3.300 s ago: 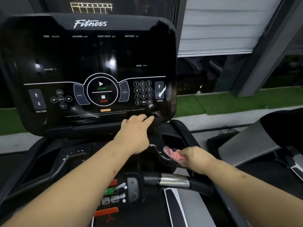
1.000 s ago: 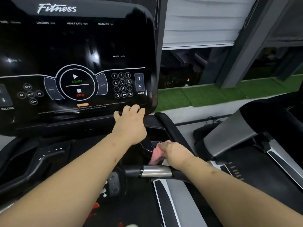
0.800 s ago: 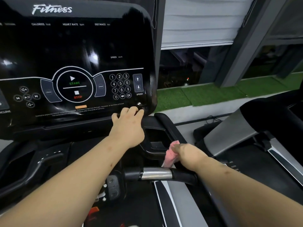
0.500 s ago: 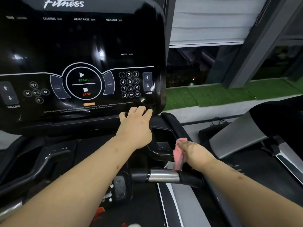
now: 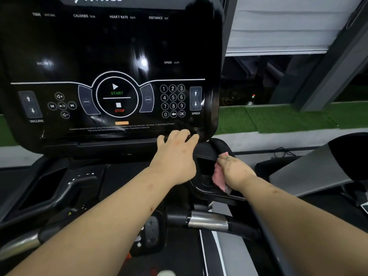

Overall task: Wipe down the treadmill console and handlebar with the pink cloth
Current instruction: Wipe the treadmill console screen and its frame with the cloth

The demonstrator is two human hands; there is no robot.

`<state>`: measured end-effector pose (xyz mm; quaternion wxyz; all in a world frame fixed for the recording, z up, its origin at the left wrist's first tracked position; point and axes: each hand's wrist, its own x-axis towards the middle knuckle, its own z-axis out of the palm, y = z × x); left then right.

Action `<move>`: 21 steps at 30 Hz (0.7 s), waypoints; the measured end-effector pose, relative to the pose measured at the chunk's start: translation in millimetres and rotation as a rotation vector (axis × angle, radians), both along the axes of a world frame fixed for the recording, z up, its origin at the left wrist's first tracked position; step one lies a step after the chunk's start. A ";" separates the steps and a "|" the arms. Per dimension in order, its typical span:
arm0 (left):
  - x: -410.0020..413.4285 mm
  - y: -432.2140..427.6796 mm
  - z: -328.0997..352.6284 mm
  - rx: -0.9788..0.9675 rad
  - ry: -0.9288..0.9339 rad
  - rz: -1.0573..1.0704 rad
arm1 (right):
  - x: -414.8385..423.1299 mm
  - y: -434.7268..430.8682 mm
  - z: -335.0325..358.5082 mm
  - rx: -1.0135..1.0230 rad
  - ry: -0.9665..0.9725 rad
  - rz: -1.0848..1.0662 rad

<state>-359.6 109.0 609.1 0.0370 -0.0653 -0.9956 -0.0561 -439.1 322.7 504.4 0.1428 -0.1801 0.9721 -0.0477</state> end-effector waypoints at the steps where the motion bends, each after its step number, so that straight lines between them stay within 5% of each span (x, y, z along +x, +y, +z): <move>1: 0.3 0.6 0.1 -0.002 0.001 0.004 | -3.2 6.5 -5.3 0.021 0.060 0.049; 12: 1.3 1.7 2.6 0.018 -0.017 0.003 | -7.0 -24.0 -6.1 -0.230 -0.072 -0.098; 21: 3.2 0.1 1.2 0.035 0.005 -0.003 | -23.7 -77.2 -8.9 -0.362 -0.088 0.049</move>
